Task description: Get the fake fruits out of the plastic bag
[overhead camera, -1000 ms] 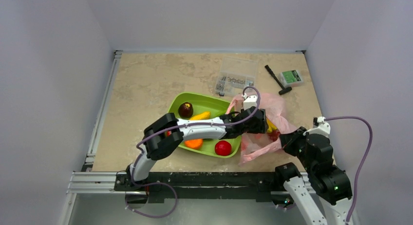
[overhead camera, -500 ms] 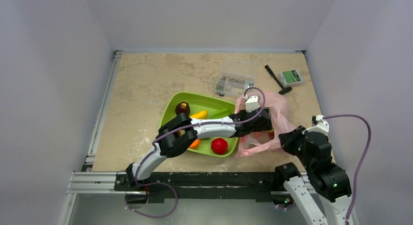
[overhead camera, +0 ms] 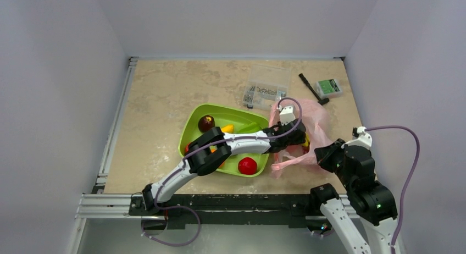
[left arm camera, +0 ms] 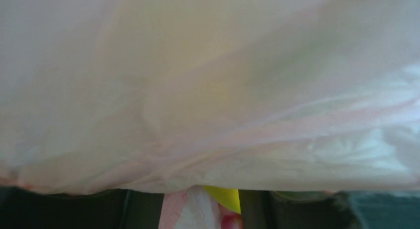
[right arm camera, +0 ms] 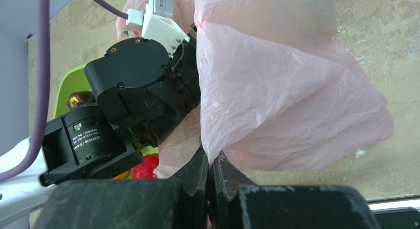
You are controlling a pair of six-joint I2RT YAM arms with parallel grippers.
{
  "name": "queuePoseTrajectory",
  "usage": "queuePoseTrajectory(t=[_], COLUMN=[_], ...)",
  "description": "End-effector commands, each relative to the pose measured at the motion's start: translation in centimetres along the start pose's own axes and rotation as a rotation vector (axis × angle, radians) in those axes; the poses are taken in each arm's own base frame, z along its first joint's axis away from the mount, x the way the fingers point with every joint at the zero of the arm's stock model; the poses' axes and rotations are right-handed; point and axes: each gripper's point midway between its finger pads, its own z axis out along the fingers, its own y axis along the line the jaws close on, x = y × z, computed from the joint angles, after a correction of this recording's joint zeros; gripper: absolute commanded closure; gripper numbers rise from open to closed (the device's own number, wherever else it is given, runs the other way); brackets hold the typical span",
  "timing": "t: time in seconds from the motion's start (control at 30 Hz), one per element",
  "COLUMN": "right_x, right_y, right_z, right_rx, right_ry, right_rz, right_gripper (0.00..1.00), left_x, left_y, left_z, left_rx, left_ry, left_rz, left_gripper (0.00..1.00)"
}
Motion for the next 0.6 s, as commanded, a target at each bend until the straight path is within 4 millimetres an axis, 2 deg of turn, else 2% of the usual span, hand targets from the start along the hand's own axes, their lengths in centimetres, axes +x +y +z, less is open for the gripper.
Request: queuePoseTrajectory(t=[0.0, 0.1, 0.2, 0.33, 0.47, 0.57], right_x=[-1.8, -1.7, -1.4, -0.8, -0.1, -0.2], right_y=[1.0, 0.8, 0.6, 0.2, -0.2, -0.3], right_z=[-0.9, -0.9, -0.7, -0.4, 0.0, 0.0], right_rx=[-0.037, -0.033, -0.027, -0.017, 0.009, 0.017], right_ry=[-0.061, -0.065, -0.056, -0.039, -0.01, -0.008], right_rz=[0.007, 0.006, 0.004, 0.001, 0.0, 0.002], right_gripper=[1.0, 1.0, 1.0, 1.0, 1.0, 1.0], left_x=[1.5, 0.3, -1.4, -3.9, -5.4, -6.2], left_y=[4.8, 3.5, 1.2, -2.2, -4.3, -5.5], left_z=[1.6, 0.7, -0.9, -3.8, -6.5, -8.2], left_rx=[-0.089, -0.039, 0.051, 0.18, 0.277, 0.337], left_ry=[0.034, 0.017, -0.01, -0.039, -0.056, -0.061], left_rz=[0.116, 0.172, 0.218, 0.26, 0.268, 0.262], left_gripper=[0.57, 0.69, 0.83, 0.92, 1.0, 1.0])
